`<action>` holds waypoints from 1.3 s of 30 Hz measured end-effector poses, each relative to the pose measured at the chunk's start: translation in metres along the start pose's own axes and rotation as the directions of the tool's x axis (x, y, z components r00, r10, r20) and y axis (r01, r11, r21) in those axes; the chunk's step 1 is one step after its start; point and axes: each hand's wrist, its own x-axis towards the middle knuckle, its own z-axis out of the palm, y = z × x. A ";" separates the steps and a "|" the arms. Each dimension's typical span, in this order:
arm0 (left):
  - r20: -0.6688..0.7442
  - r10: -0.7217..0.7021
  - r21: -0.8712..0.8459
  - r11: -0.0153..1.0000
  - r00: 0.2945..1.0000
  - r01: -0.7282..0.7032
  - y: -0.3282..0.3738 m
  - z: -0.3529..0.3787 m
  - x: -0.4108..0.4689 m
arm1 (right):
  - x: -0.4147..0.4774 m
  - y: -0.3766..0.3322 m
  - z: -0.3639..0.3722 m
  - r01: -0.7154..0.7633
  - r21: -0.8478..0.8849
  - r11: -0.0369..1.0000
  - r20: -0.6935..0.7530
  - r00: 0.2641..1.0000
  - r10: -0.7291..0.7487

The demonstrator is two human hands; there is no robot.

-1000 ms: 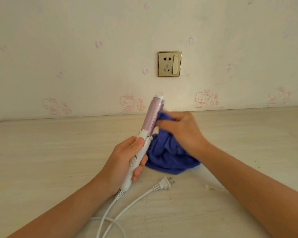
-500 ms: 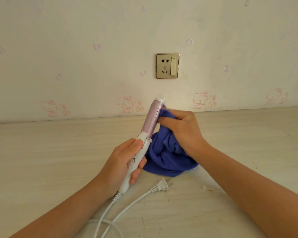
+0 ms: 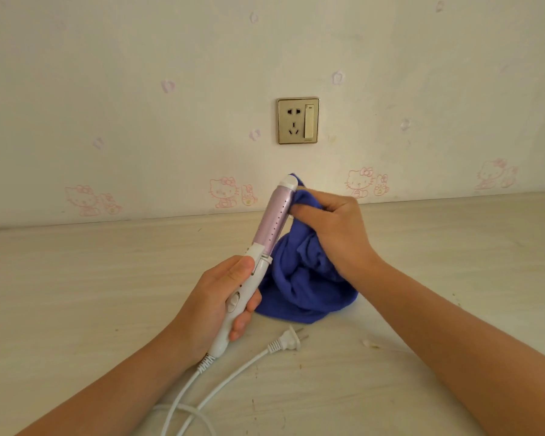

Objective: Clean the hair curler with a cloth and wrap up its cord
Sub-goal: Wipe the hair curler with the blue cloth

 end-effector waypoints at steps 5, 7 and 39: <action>-0.048 -0.005 -0.060 0.998 0.999 0.002 -0.001 -0.003 -0.001 | -0.013 0.012 0.017 -0.044 -0.129 0.991 0.267 0.960 0.077; -0.040 -0.008 -0.055 0.998 0.999 0.006 0.000 -0.002 0.000 | -0.010 0.011 0.012 -0.009 -0.123 0.992 0.260 0.965 0.041; -0.003 0.021 -0.004 1.000 1.000 -0.021 -0.002 -0.003 0.000 | -0.007 0.007 0.007 0.015 -0.156 0.988 0.345 0.938 0.040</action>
